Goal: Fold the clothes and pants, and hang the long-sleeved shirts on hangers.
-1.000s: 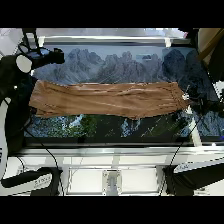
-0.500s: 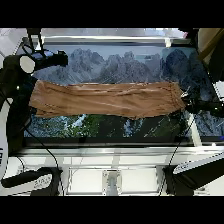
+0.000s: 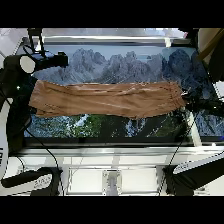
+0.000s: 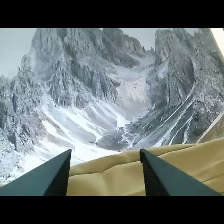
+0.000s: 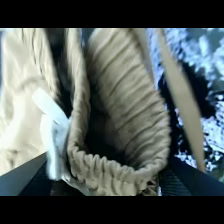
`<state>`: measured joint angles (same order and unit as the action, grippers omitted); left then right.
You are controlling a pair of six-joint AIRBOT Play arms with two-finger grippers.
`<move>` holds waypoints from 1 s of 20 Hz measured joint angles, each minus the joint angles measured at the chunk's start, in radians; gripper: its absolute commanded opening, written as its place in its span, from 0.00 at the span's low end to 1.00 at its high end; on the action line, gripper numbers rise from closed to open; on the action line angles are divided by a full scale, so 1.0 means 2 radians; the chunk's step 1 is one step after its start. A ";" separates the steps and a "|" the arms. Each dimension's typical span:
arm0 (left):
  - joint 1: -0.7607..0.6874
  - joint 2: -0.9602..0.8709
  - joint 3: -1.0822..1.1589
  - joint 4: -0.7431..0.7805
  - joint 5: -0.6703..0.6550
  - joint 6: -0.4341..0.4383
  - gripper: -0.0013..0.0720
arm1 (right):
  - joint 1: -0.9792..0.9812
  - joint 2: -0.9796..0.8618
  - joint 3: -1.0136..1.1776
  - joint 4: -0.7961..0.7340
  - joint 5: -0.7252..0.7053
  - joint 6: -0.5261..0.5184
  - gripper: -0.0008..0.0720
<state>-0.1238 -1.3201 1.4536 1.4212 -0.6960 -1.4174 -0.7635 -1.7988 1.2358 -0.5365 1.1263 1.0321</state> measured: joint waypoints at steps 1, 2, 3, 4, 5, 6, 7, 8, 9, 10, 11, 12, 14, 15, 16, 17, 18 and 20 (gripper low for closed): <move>0.000 0.000 0.000 0.000 -0.001 0.000 0.70 | -0.004 0.000 0.000 0.006 -0.002 0.003 0.95; 0.000 0.000 0.000 0.000 -0.002 0.000 0.70 | -0.007 0.000 0.000 0.009 -0.003 0.004 0.95; 0.000 0.000 0.000 0.000 -0.002 0.000 0.70 | -0.008 0.000 0.000 0.013 -0.005 0.006 0.95; 0.000 0.000 0.000 0.000 -0.002 0.000 0.70 | -0.009 0.000 0.000 0.015 -0.005 0.006 0.95; 0.000 0.000 0.000 0.000 -0.002 0.000 0.70 | -0.009 0.000 0.000 0.016 -0.003 0.006 0.95; 0.000 0.000 0.000 0.000 -0.003 0.000 0.70 | -0.009 0.000 0.000 0.017 0.001 0.005 0.95; 0.000 0.000 0.000 0.000 -0.003 0.000 0.69 | -0.009 0.000 0.000 0.017 0.004 0.002 0.94; 0.000 0.000 0.000 0.000 -0.004 0.000 0.66 | -0.009 0.000 0.000 0.016 0.010 0.000 0.94; 0.000 0.000 0.000 0.000 -0.004 0.000 0.66 | -0.007 0.000 0.000 0.011 0.014 -0.002 0.94; 0.000 0.000 0.000 0.000 -0.004 0.000 0.66 | -0.005 0.000 0.000 0.003 0.017 -0.003 0.95; 0.000 0.000 0.000 0.000 -0.004 0.000 0.66 | -0.001 0.000 0.000 -0.008 0.021 -0.003 0.94; 0.000 0.000 0.000 0.000 -0.004 0.000 0.66 | 0.004 0.000 0.000 -0.022 0.023 -0.003 0.94; 0.000 0.000 0.000 0.000 -0.004 0.000 0.66 | 0.017 0.000 0.000 -0.046 0.026 -0.002 0.94; 0.000 0.000 0.000 0.000 -0.004 0.000 0.66 | 0.025 0.000 0.000 -0.056 0.025 -0.001 0.94; 0.000 0.000 0.000 0.000 -0.004 0.000 0.66 | 0.031 0.001 0.001 -0.063 0.024 0.000 0.93; 0.000 0.000 0.000 0.000 -0.004 0.000 0.66 | 0.036 0.001 0.001 -0.068 0.021 0.001 0.77; 0.000 0.000 0.000 0.000 -0.004 0.000 0.66 | 0.040 0.001 0.001 -0.076 0.016 0.003 0.53; 0.000 0.000 0.000 0.000 -0.004 0.000 0.64 | 0.045 -0.001 0.004 -0.094 0.008 0.010 0.06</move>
<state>-0.1242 -1.3205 1.4536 1.4212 -0.7044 -1.4174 -0.6735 -1.8000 1.2442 -0.7254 1.1416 1.0512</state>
